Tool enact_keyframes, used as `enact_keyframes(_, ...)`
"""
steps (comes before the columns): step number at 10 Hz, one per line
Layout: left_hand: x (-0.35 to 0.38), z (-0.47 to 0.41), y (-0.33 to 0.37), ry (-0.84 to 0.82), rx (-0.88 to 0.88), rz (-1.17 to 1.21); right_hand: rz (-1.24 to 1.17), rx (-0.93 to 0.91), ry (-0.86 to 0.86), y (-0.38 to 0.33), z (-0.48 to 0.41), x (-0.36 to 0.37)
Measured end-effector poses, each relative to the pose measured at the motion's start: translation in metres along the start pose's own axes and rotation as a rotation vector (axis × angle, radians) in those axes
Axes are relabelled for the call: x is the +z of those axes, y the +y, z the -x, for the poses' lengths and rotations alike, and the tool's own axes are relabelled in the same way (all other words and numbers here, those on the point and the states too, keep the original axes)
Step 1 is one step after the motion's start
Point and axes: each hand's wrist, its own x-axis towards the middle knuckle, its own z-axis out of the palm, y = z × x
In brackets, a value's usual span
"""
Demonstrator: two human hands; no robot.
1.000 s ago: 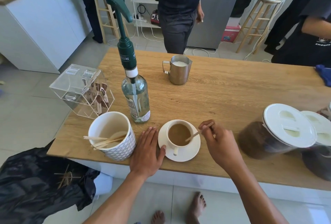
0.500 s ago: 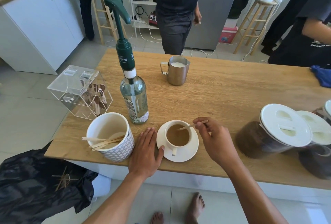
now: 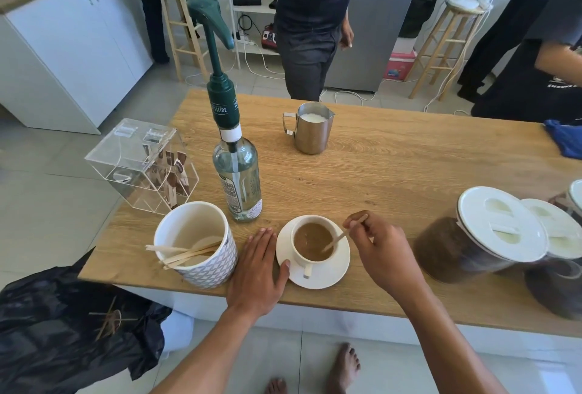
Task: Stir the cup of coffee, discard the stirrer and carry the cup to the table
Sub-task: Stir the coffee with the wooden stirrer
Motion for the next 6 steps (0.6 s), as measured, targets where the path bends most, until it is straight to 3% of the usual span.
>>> enact_keyframes(1,0.0003,-0.0001,-0.0007,0.001,0.000,0.003,0.015,-0.040,0.028,-0.0019,-0.0009,-0.0003)
enact_keyframes(2,-0.0003,-0.0002,-0.0010,-0.003,0.003,0.001,-0.019,-0.034,-0.074,-0.0030,-0.0005,0.0020)
enact_keyframes(4,-0.0015,0.0002,-0.0010,0.008,0.000,0.001,0.037,-0.026,-0.001,-0.0018,-0.0027,0.0000)
enact_keyframes(5,-0.0018,-0.0002,-0.0007,0.006,0.002,0.010,0.019,-0.030,-0.082,-0.0006,-0.0017,0.0031)
enact_keyframes(6,-0.0011,-0.0002,-0.0005,0.007,-0.002,0.018,0.046,0.003,-0.014,0.0013,-0.0024,0.0015)
